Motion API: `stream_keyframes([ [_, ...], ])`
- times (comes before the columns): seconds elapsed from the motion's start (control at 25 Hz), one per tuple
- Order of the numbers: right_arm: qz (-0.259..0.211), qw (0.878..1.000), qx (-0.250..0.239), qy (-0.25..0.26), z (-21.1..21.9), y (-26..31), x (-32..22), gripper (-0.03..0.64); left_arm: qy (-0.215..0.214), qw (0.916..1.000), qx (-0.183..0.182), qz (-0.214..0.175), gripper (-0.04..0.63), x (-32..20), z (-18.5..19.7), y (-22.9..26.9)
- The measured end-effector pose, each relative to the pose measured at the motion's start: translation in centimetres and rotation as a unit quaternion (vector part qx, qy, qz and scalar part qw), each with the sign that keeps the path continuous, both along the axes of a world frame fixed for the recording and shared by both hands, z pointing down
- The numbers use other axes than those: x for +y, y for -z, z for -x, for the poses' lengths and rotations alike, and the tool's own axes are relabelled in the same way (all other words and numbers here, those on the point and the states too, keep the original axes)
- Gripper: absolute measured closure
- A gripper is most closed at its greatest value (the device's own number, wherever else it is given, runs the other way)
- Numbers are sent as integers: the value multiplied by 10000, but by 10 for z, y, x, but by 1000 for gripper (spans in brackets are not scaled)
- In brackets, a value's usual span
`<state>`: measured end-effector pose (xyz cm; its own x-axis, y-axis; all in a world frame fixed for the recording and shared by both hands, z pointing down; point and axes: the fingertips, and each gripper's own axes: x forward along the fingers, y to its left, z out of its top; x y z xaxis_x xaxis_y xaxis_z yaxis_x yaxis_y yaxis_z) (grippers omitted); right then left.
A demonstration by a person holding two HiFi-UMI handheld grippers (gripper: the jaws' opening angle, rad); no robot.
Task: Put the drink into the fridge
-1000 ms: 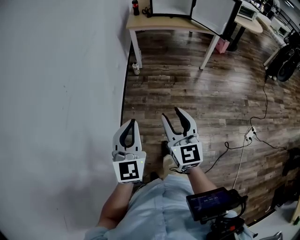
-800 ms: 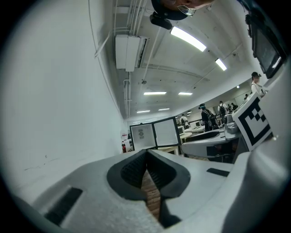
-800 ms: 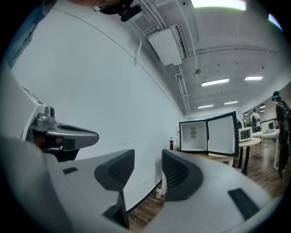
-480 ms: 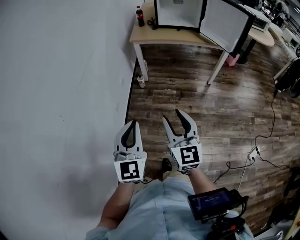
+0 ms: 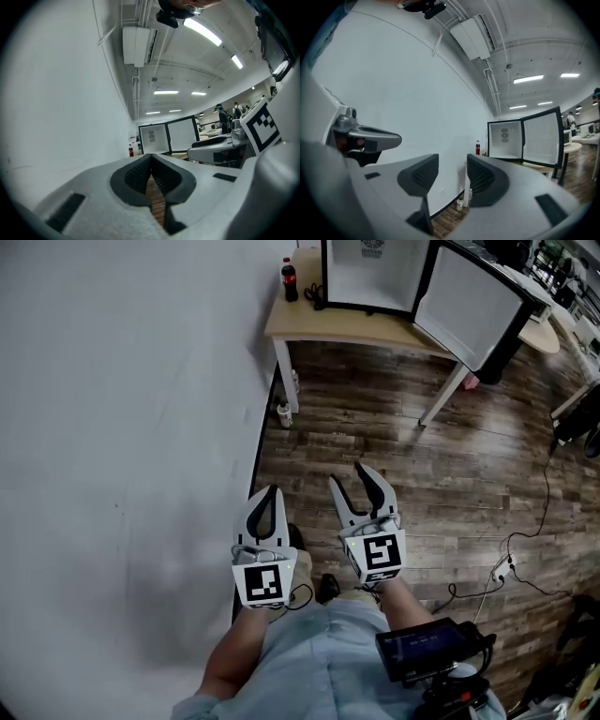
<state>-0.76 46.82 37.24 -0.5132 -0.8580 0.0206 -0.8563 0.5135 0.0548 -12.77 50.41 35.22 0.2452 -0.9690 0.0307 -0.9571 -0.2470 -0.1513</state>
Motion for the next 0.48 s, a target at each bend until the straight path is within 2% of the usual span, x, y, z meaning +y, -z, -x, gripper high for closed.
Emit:
stream_keyframes([
  [0.24, 114, 9998, 160, -50, 30, -18, -76, 422, -85, 9999, 105, 22, 588, -82, 30, -18],
  [0.48, 77, 9996, 172, -196, 64, -18, -167, 423, -274, 9995, 144, -36, 587, -183, 61, -13],
])
